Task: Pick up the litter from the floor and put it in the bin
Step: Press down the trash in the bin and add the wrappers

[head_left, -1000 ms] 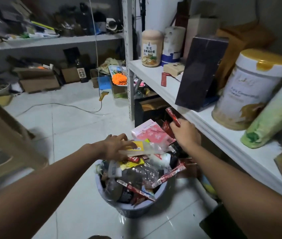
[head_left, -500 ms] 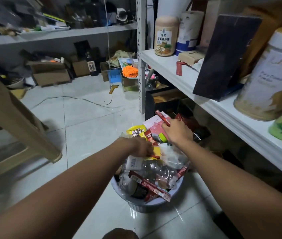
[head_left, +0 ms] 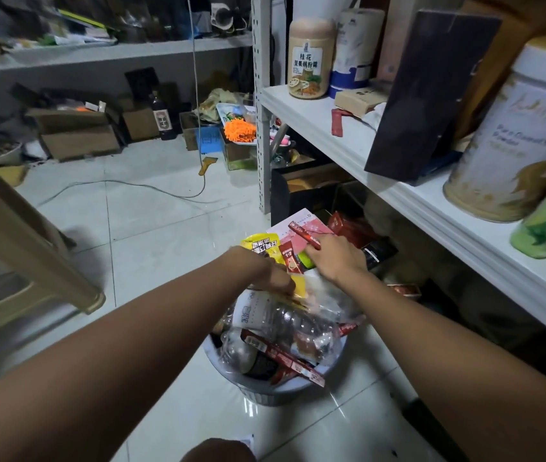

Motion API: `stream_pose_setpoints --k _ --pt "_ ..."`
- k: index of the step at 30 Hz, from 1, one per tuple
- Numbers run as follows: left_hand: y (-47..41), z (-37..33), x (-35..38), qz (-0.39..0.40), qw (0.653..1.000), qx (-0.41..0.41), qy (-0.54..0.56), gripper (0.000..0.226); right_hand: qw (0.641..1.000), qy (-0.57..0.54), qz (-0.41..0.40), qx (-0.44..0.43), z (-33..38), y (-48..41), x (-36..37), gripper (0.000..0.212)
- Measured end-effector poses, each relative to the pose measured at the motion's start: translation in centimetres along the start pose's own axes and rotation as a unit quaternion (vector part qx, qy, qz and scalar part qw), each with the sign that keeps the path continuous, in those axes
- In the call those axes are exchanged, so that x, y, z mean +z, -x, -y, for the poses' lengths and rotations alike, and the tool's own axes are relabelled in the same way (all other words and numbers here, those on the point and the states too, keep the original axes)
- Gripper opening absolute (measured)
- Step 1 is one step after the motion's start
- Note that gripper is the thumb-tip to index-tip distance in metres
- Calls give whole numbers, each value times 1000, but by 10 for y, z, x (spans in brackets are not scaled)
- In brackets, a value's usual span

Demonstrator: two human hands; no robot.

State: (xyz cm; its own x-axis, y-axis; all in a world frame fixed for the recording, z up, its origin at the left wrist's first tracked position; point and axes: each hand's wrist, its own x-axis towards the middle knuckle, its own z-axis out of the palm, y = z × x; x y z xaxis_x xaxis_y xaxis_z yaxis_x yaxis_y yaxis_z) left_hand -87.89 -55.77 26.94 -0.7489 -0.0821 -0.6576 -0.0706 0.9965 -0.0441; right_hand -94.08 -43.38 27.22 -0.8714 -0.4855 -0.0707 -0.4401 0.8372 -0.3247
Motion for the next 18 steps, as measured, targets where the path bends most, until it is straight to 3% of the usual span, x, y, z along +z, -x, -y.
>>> stream_pose_setpoints --k 5,7,12,18 --pt "20 3 -10 -54 996 45 -45 43 999 6 -29 -17 7 -1 -14 33" --pt "26 9 -12 -97 993 57 -40 40 1000 16 -11 -19 8 0 -16 34" --pt "30 21 -10 -111 992 58 -24 34 999 36 -1 -30 7 6 -16 35" --pt "48 21 -14 -183 980 82 4 33 997 55 -31 -49 16 5 -26 29"
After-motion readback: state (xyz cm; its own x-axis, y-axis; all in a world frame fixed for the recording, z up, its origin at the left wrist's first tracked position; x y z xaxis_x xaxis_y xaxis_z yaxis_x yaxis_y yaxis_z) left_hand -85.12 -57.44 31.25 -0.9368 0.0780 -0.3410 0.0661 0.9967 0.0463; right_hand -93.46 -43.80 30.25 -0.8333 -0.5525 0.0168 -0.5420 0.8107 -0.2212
